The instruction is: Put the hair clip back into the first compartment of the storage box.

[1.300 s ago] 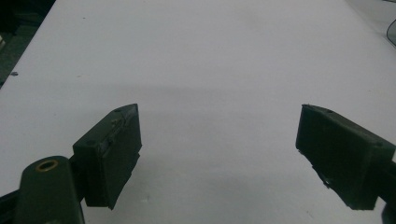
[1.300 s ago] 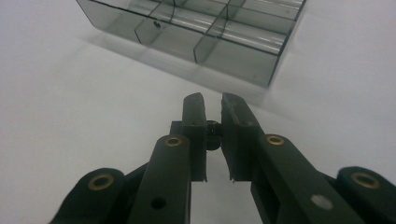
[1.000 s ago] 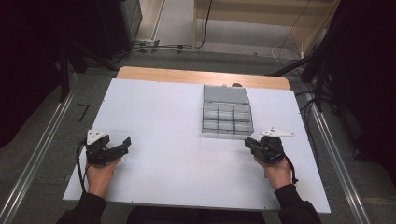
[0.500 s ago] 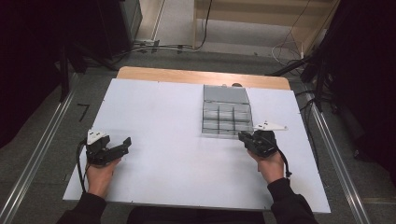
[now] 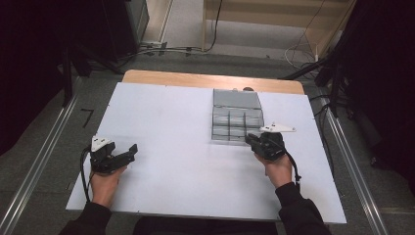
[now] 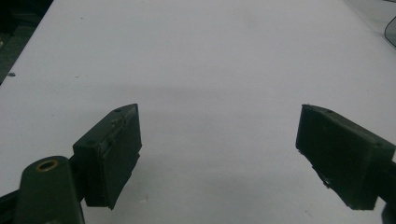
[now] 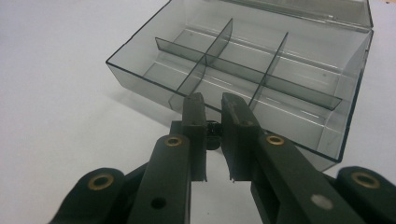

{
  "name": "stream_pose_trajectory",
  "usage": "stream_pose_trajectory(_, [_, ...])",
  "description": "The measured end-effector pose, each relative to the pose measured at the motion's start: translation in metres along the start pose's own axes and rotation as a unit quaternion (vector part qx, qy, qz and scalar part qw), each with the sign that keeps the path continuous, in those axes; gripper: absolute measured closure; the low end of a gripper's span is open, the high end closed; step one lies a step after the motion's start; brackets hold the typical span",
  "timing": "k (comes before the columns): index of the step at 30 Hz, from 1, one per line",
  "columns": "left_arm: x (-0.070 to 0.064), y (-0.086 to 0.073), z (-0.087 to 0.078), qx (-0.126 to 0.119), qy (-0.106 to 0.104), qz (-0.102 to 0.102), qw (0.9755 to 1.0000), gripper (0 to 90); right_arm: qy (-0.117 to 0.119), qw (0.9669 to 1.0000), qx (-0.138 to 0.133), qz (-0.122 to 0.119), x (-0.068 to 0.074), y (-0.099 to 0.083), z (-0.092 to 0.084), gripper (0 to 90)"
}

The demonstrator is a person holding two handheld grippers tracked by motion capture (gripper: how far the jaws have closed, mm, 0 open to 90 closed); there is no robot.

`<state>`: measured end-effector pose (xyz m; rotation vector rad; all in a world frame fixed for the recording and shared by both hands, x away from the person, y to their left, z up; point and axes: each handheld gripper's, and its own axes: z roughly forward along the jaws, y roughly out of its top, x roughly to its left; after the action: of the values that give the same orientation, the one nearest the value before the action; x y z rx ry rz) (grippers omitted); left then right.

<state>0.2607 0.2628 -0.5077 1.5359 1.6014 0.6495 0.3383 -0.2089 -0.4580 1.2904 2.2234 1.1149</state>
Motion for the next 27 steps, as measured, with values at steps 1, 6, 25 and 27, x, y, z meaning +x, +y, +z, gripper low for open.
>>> stream_pose_trajectory(1, [0.0, 0.0, 0.0, 0.0, 0.0, 0.0, 1.0, 15.0, 0.001, 1.0, -0.001, -0.001, 0.0, 0.001, 0.001, 77.8])
stream_pose_trajectory(6, [0.0, 0.0, 0.0, 0.0, 0.0, -0.001, 1.0, 15.0, 0.003, 1.0, -0.003, -0.001, 0.002, 0.006, 0.004, 77.9])
stream_pose_trajectory(25, [-0.001, 0.0, 0.0, 0.0, -0.003, 0.002, 1.0, 15.0, 0.003, 1.0, 0.002, -0.005, 0.016, 0.024, 0.03, 77.9])
stream_pose_trajectory(27, [0.0, 0.001, 0.0, -0.001, -0.003, 0.002, 1.0, 15.0, 0.002, 1.0, 0.003, -0.007, 0.017, 0.027, 0.032, 77.8])
